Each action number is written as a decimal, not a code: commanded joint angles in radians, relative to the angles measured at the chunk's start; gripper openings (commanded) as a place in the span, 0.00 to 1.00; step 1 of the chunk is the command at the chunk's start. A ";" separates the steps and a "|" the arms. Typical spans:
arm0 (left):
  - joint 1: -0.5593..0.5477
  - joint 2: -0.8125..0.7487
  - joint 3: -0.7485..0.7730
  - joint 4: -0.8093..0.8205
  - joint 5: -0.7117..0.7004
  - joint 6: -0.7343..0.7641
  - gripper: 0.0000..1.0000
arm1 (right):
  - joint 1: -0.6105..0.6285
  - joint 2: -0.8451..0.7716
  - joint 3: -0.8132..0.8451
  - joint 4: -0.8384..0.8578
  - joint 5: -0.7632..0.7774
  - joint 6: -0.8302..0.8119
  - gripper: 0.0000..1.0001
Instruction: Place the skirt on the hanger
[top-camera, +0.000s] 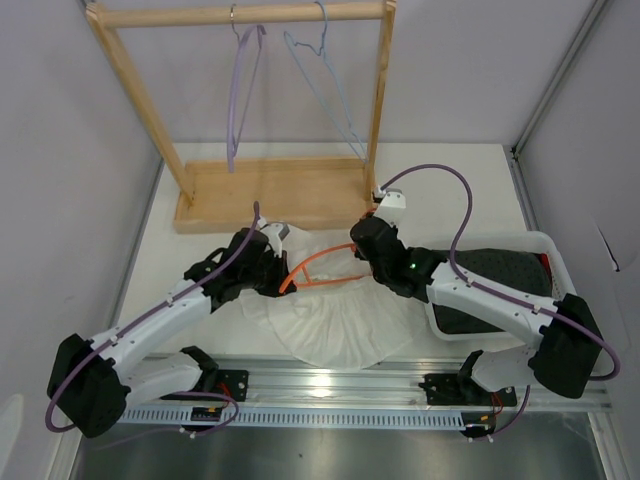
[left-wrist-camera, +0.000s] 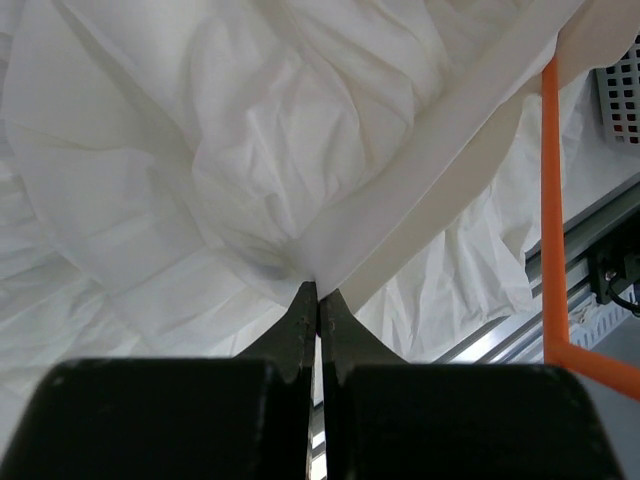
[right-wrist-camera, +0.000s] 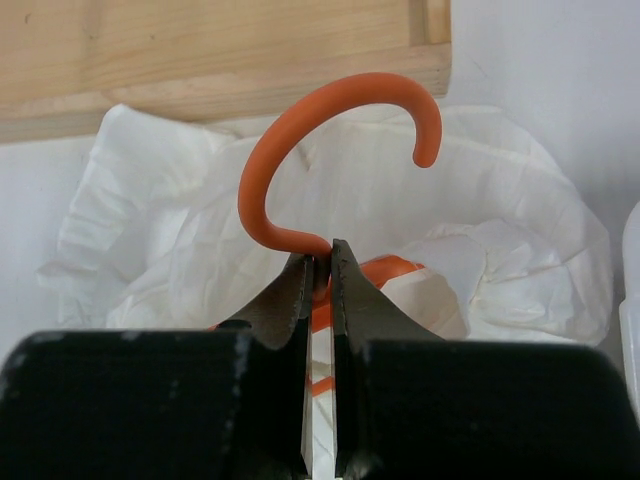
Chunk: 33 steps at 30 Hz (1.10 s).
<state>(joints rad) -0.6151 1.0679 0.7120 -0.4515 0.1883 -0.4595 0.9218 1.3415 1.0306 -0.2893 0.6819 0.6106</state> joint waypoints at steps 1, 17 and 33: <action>0.020 -0.042 0.018 -0.087 0.019 0.031 0.00 | -0.015 0.021 -0.007 -0.021 0.228 -0.038 0.00; 0.034 -0.065 0.190 -0.280 -0.010 0.067 0.00 | 0.105 0.131 0.003 -0.011 0.518 -0.018 0.00; 0.041 -0.109 0.132 -0.314 0.003 0.085 0.00 | -0.014 0.081 0.043 -0.030 0.404 0.023 0.00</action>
<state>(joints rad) -0.5911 0.9909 0.8585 -0.7116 0.1982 -0.3992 0.9619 1.4731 1.0428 -0.2630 0.9939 0.6529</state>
